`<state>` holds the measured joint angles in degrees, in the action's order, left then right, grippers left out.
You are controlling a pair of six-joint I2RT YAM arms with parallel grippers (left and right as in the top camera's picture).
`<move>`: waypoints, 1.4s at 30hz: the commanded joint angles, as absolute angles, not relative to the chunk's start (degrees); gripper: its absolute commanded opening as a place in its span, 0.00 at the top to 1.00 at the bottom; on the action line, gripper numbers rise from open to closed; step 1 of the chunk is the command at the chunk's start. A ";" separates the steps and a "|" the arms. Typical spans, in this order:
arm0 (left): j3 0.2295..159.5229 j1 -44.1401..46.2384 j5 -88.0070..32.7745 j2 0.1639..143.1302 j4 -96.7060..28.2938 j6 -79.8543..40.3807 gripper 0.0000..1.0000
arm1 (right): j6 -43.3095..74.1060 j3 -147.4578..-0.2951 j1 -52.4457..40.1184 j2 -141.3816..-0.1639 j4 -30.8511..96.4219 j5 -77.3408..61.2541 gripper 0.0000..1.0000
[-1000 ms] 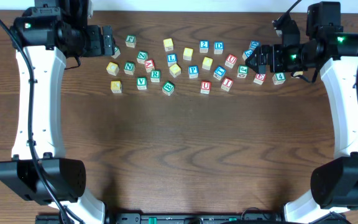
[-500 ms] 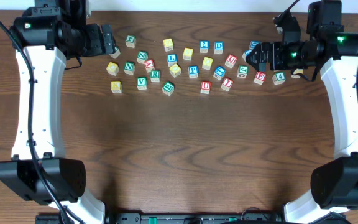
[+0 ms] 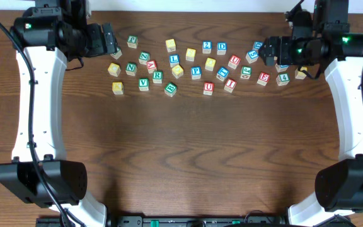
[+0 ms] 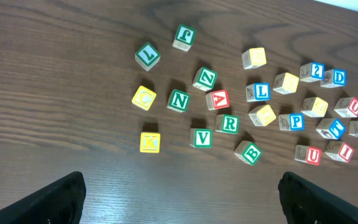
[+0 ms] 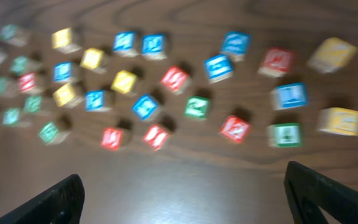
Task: Spell out NEURIPS
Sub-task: 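Move the left gripper over the green N block and lower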
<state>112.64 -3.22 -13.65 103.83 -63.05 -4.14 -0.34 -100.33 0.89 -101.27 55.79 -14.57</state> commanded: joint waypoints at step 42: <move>114.21 2.98 -9.39 106.67 -58.13 -14.92 0.02 | 4.89 -101.56 -0.89 -101.38 52.56 -9.61 0.03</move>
<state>112.66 1.19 -9.93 104.18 -58.89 -13.89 3.90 -100.36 0.01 -101.27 52.88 -8.56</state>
